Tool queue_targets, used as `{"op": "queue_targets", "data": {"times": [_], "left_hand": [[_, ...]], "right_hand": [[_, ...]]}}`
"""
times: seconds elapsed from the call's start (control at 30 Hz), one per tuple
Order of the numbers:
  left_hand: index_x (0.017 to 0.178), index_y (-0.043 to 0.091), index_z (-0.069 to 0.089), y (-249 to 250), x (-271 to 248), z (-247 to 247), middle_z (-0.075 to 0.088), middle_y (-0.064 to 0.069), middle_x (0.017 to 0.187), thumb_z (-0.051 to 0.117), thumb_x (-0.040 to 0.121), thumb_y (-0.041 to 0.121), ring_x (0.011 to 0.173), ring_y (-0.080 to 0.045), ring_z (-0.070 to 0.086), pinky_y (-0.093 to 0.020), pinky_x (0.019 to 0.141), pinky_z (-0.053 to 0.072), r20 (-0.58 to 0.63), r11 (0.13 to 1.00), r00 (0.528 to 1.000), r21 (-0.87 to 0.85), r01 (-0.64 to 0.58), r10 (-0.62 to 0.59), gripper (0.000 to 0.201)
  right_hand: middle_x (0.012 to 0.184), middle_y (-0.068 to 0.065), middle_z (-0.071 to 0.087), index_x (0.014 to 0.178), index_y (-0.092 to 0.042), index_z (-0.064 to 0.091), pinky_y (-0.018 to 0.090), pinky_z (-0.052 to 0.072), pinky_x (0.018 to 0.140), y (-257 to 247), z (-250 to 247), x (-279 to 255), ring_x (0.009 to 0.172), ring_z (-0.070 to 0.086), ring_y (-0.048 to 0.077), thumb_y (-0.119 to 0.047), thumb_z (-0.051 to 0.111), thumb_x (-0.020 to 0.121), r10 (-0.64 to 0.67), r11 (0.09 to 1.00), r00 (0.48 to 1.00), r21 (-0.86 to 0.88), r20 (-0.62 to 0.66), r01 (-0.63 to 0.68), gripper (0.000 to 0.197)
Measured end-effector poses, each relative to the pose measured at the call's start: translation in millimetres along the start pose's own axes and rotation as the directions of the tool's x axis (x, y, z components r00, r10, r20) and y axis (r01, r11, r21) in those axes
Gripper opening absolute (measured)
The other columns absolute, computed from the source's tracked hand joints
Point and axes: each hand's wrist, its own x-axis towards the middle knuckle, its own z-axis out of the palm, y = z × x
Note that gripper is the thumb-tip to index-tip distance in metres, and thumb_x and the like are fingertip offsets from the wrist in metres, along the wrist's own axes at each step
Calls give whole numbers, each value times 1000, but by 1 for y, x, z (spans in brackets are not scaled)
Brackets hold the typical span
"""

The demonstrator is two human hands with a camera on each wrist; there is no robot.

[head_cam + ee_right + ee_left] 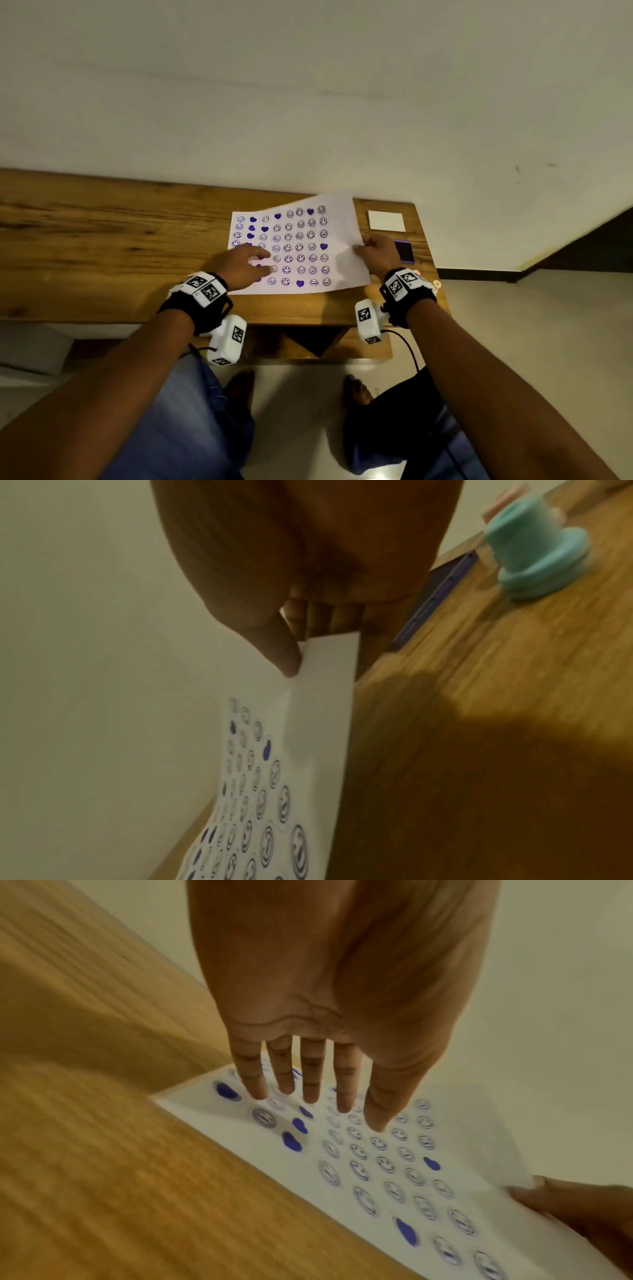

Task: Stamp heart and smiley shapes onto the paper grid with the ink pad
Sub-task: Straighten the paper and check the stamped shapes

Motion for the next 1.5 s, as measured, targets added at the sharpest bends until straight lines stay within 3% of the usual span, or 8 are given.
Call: {"op": "queue_targets", "data": {"times": [0.2,0.37,0.53,0.7,1.0,1.3,1.4,1.5], "left_hand": [[131,22,56,-28,4,-66,50,-4,142,71,80,20,128,-24,49,-35,105,39,-146,992,988,113,59,-42,53],[152,28,19,-59,14,-88,14,-13,159,77,66,58,145,-34,16,-43,119,13,37,823,986,557,112,-160,108],[152,29,3,-81,23,-77,2,-15,159,60,26,93,146,-37,7,-51,119,7,133,785,962,609,110,-238,153],[152,29,6,-71,22,-80,-8,-11,160,84,50,60,146,-36,-6,-46,119,-3,127,853,970,508,118,-210,133],[148,40,14,-102,46,-78,18,-4,158,62,23,94,144,-34,20,-60,114,17,177,836,979,548,-10,-105,144],[150,26,22,-35,6,-87,21,-3,157,88,41,59,144,-28,19,-57,116,15,138,863,984,504,26,-111,131],[151,15,13,-3,-12,-94,9,-5,159,74,29,80,146,-27,13,-50,118,11,152,861,974,504,70,-168,151],[148,8,-8,43,-50,-97,6,-9,159,68,84,34,145,-25,17,-25,109,20,271,928,929,340,152,-251,102]], "right_hand": [[94,12,72,86,-16,68,45,55,78,6,-22,-2,84,64,29,-14,63,94,12,900,999,436,-49,10,9],[95,10,75,97,-10,69,41,55,84,7,-28,-1,86,68,28,-1,58,96,-21,771,1000,637,-8,21,15],[108,16,74,105,-9,71,42,56,89,12,-24,-5,93,71,29,0,54,98,-93,743,995,668,28,51,20],[107,19,74,111,1,66,41,58,82,17,-20,-3,89,72,28,0,58,95,-67,694,998,719,8,41,18],[107,10,76,114,-4,67,33,60,74,6,-5,-8,92,73,24,-1,56,96,-85,594,995,804,55,6,21],[106,7,77,115,-2,65,29,59,75,1,-10,-20,94,73,20,3,51,97,-110,531,993,848,51,15,23],[102,5,78,113,-1,65,26,59,72,-3,-11,-25,90,74,17,4,49,98,-116,514,992,857,45,21,23],[102,4,78,112,-3,65,26,59,73,-6,-12,-29,90,75,17,4,49,98,-133,515,990,857,54,22,22]]}}
